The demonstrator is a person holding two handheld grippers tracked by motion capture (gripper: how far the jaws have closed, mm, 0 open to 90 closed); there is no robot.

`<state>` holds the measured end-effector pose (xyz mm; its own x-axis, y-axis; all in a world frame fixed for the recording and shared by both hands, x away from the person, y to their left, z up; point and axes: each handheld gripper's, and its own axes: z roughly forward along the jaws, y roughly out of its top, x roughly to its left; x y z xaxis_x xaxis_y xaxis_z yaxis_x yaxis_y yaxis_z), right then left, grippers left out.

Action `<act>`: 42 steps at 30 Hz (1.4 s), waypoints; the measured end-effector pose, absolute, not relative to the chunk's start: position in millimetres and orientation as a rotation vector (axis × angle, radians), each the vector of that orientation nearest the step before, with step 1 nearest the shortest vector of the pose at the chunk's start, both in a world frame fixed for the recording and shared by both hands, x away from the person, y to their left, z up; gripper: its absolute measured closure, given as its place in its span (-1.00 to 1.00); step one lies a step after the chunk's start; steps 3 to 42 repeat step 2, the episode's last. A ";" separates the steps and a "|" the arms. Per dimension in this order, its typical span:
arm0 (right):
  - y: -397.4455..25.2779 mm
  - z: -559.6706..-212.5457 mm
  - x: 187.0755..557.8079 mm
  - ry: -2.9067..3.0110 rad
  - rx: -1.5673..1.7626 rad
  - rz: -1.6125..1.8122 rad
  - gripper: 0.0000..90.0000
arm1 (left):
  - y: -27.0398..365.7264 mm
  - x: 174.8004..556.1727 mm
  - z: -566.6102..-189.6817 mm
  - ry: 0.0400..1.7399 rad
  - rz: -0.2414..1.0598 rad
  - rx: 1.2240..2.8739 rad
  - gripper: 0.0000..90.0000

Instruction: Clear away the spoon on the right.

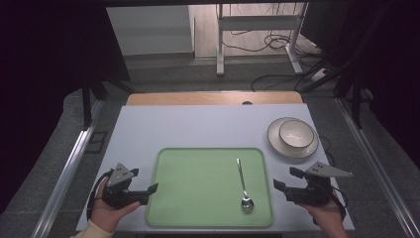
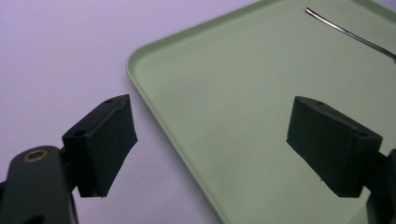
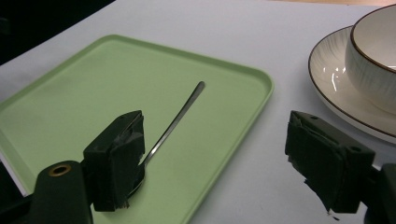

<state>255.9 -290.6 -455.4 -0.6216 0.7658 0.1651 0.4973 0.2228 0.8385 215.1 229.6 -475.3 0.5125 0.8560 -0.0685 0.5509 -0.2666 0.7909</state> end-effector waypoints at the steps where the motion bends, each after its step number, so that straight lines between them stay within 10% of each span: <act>1: -291.2 -455.2 256.1 2.214 1.190 1.358 -0.56 | 229.5 215.9 -474.9 1.155 0.483 1.954 -0.66; 42: -291.7 -455.1 256.5 2.212 1.190 1.363 -0.56 | 229.1 216.7 -474.9 1.157 0.486 1.953 -0.66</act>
